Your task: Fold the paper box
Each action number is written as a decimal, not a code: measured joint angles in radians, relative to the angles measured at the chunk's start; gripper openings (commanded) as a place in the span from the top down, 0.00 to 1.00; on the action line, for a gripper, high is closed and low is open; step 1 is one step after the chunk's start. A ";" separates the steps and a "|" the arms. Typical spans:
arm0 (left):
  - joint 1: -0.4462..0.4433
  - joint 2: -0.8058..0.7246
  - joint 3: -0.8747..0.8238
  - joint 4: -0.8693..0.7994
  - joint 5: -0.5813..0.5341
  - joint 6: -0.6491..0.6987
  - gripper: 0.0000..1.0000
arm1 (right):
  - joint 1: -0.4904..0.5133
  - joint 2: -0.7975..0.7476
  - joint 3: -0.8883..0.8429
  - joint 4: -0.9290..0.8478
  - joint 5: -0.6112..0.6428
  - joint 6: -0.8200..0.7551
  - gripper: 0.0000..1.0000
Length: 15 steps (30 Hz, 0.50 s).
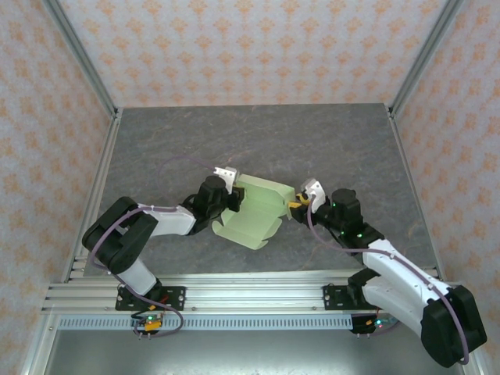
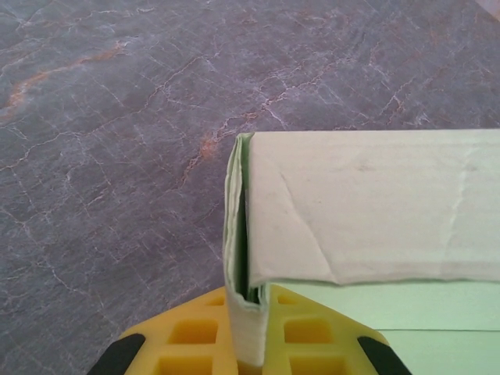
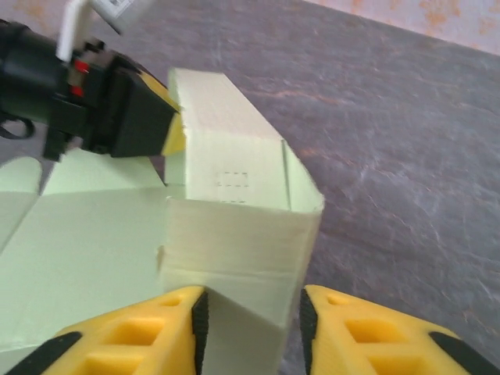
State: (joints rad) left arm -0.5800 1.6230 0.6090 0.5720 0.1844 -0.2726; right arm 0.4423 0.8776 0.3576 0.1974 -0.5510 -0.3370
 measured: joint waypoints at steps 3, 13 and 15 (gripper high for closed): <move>0.002 0.000 0.000 0.001 0.002 -0.011 1.00 | 0.000 0.011 -0.003 0.060 -0.003 0.026 0.65; 0.009 0.000 0.000 0.000 -0.002 -0.026 1.00 | 0.053 0.025 -0.018 0.136 -0.005 0.060 0.64; 0.013 0.000 0.000 0.000 -0.002 -0.026 1.00 | 0.056 0.032 -0.018 0.136 -0.014 0.057 0.59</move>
State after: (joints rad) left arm -0.5674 1.6230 0.6086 0.5724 0.1825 -0.2981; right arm 0.4988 0.9092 0.3393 0.3336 -0.5648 -0.2802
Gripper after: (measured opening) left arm 0.083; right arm 0.372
